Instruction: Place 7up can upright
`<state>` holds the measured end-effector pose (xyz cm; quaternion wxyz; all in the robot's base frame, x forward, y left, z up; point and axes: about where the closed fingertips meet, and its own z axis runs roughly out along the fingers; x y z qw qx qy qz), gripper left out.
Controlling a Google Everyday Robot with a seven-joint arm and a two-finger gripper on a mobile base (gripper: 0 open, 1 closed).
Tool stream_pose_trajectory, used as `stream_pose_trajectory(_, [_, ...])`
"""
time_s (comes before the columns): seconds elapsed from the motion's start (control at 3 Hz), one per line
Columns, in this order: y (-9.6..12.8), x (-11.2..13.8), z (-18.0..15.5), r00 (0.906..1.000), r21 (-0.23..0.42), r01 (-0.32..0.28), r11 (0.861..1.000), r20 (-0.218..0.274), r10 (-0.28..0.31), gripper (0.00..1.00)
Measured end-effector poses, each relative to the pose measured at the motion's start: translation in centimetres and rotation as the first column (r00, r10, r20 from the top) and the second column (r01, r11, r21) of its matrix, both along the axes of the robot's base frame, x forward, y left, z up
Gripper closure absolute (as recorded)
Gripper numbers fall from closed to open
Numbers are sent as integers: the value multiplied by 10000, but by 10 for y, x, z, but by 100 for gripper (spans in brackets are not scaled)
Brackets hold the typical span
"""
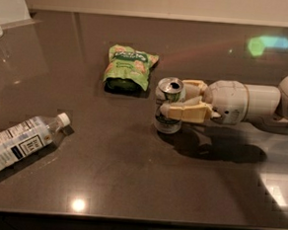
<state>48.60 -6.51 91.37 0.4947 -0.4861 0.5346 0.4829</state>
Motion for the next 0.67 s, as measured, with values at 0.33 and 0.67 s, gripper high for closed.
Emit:
stream_pose_trajectory(0.33, [0, 0, -6, 9999, -13, 112, 9999, 45, -112, 59])
stream_pose_trajectory(0.67, [-2, -2, -11, 9999, 79, 97, 9999, 75, -98, 28])
